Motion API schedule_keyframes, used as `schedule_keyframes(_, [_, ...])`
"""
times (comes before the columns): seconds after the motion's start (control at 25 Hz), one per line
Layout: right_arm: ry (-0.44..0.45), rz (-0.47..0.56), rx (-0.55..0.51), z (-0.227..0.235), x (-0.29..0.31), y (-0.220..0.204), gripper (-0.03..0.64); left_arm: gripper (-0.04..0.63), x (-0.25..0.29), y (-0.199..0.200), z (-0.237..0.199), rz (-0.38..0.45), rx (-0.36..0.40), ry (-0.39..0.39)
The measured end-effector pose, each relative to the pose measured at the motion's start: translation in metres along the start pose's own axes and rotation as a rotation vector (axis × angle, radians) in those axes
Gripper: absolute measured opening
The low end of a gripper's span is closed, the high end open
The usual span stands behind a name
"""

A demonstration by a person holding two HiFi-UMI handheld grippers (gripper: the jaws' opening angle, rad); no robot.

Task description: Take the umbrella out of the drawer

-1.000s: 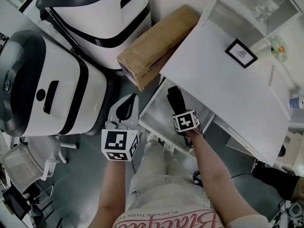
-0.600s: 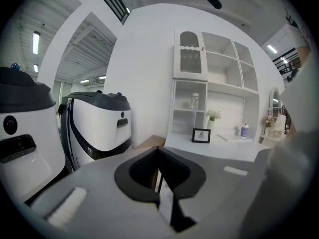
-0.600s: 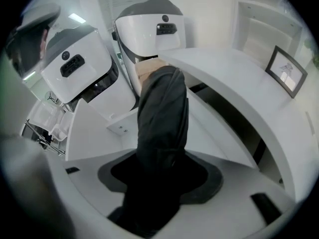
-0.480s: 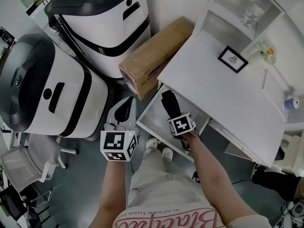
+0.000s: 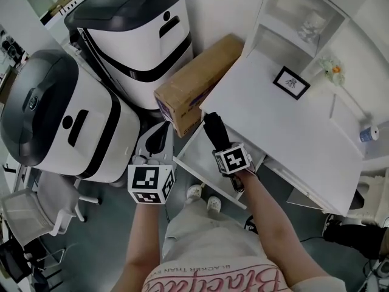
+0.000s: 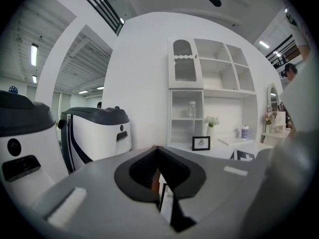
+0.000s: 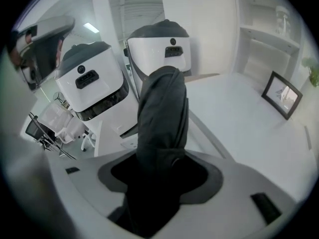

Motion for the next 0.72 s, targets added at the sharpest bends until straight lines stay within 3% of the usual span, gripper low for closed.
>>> schedule_keyframes(0.52, [0.006,0.181,-0.034,0.015,-0.051,0.048,0.247,0.009,0.014,0.029,0.013,0.053,0.05,-0.059])
schedule_keyframes(0.72, [-0.029,0.261,-0.049,0.024,-0.075,0.067,0.247,0.009,0.022,0.044,0.016,0.097,0.06,-0.081])
Point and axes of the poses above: the fingertips, and each gripper's own axes: x forward along the fingers, z to its right, y out of its top, the point moved 7 cm from there along -x, backward along the fingers, and after that the axes turned 12 degrees about z, right-handed, at the moved point
